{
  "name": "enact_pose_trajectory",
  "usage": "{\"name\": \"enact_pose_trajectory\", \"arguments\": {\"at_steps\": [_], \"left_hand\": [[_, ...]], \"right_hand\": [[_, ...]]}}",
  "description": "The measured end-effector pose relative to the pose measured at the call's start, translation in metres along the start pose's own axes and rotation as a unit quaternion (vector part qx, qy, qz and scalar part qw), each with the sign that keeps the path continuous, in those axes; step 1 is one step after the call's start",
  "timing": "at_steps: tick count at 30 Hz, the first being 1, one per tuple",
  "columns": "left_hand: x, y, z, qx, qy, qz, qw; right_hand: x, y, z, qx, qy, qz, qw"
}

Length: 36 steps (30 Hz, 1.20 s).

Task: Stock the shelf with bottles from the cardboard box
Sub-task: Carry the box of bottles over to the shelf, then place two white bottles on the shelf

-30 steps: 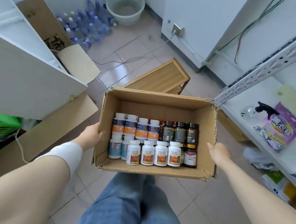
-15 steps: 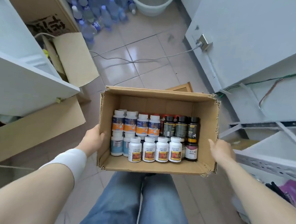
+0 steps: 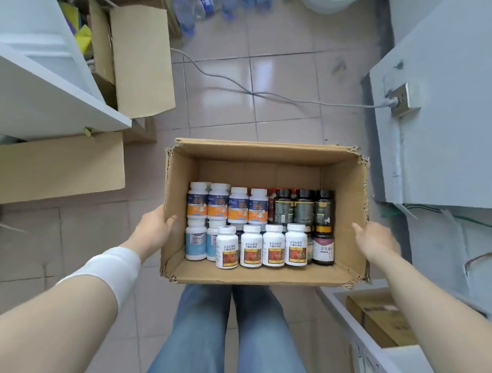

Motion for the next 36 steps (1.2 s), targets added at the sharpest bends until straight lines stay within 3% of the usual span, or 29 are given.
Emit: {"name": "enact_pose_trajectory", "arguments": {"at_steps": [8,11,13,15,16,18,20,22,24,29,36], "left_hand": [[-0.004,-0.007,0.006,-0.021,0.041,0.003,0.999],[-0.010,-0.014,-0.005,-0.060,0.081,-0.090,0.991],[-0.026,-0.017,-0.025,-0.148,0.032,-0.152,0.977],[-0.052,-0.020,-0.048,-0.251,-0.092,-0.098,0.959],[-0.066,-0.026,-0.054,-0.256,-0.148,-0.061,0.953],[-0.094,-0.048,-0.051,-0.149,-0.226,0.005,0.963],[-0.115,-0.079,-0.039,-0.022,-0.260,0.109,0.959],[-0.128,-0.102,-0.024,0.027,-0.278,0.192,0.941],[-0.135,-0.117,-0.008,0.037,-0.274,0.226,0.934],[-0.142,-0.133,0.013,0.095,-0.242,0.257,0.931],[-0.146,-0.115,-0.005,0.126,-0.252,0.131,0.951]], "right_hand": [[0.001,-0.005,0.002,-0.024,-0.008,0.026,0.999],[0.004,-0.006,-0.007,-0.042,-0.027,0.120,0.991],[0.010,-0.006,-0.025,-0.112,0.030,0.148,0.982],[0.022,-0.006,-0.054,-0.189,0.136,0.139,0.962],[0.027,-0.008,-0.066,-0.213,0.178,0.127,0.952],[0.036,-0.017,-0.079,-0.190,0.217,0.086,0.954],[0.038,-0.040,-0.069,-0.058,0.191,0.071,0.977],[0.036,-0.064,-0.050,0.064,0.139,0.076,0.985],[0.038,-0.082,-0.034,0.131,0.101,0.083,0.983],[0.041,-0.097,-0.016,0.175,0.050,0.103,0.978],[0.026,-0.082,-0.023,0.205,0.036,0.157,0.965]]}}
Point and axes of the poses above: each hand's wrist, its own z-axis towards the middle knuckle, its own y-axis out of the back of the hand, x = y × z, the point moved 4 cm from there along z, towards the middle knuckle, and after that the axes turned 2 degrees about z, right-handed, at the moved point
